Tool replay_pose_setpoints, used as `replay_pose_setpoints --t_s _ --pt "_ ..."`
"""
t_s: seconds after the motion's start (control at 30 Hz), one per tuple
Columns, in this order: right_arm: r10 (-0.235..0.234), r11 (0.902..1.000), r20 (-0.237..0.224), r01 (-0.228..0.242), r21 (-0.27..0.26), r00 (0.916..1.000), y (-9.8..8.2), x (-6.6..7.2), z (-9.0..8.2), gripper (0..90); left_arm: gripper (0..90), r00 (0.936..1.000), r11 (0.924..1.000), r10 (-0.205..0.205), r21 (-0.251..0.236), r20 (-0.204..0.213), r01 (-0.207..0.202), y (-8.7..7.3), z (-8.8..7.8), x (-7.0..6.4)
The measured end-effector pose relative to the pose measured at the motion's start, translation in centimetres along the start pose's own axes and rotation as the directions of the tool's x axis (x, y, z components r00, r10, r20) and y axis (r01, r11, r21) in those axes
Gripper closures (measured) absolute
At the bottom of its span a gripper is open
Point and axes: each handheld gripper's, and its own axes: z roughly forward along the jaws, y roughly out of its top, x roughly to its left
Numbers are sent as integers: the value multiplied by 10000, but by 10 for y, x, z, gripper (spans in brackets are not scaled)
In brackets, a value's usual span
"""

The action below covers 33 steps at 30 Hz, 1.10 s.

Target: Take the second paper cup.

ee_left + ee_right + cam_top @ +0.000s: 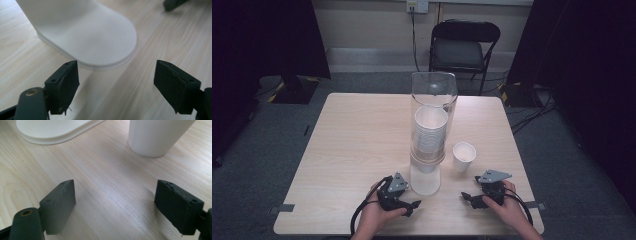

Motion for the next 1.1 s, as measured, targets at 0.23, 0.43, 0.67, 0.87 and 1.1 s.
replay_pose_setpoints --t_s 0.23,0.43,0.67,0.87,1.1 --pt "-8 10000 -4 8 3 10000 0 0 0 168 274 9996 9977 -285 -606 30 286 12 -7 7" --pt "-21 10000 -15 21 1 10000 0 0 0 167 313 9987 9955 -467 -812 217 484 31 -12 12" --pt "-42 10000 -18 42 -1 10000 0 0 0 167 310 9988 9927 -426 -1114 251 451 55 -13 15" --pt "-55 10000 -25 55 -2 10000 0 -1 0 167 308 9991 9840 -414 -1736 -41 401 69 -12 14" --pt "-51 10000 -39 51 -3 10000 0 -1 0 166 257 9994 9784 -279 -2053 -223 227 74 -3 13"
